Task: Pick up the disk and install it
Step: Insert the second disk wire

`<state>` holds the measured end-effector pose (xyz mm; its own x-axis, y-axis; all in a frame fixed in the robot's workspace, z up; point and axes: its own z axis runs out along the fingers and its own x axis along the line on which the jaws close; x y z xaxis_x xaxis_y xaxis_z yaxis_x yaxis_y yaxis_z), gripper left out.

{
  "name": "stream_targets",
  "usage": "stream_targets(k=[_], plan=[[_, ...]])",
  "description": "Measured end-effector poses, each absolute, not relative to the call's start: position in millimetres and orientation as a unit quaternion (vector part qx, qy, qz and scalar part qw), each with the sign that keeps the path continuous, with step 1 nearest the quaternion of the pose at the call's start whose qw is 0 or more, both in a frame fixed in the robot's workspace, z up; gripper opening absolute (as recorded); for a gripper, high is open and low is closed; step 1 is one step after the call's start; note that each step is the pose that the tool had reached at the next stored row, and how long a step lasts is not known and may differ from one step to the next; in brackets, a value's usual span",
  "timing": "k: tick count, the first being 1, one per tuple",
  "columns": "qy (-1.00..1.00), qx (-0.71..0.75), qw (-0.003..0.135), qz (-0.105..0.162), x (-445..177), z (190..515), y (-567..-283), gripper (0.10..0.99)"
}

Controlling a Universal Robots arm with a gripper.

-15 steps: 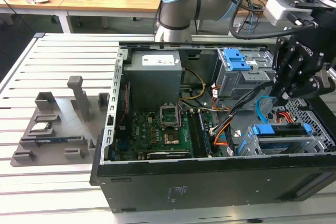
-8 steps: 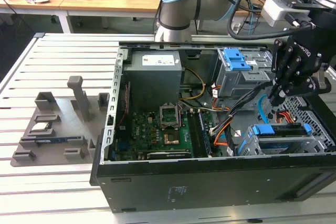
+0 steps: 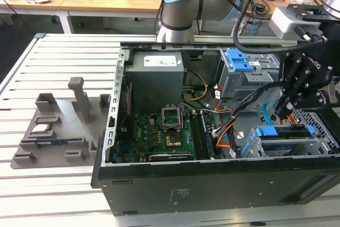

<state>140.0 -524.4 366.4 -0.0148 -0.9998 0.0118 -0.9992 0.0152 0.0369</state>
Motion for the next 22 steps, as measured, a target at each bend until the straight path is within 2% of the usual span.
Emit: stream_targets(k=[22], plan=[[-0.712, 0.702, 0.019, -0.007, 157.8, 340.3, -533.4, 0.161]])
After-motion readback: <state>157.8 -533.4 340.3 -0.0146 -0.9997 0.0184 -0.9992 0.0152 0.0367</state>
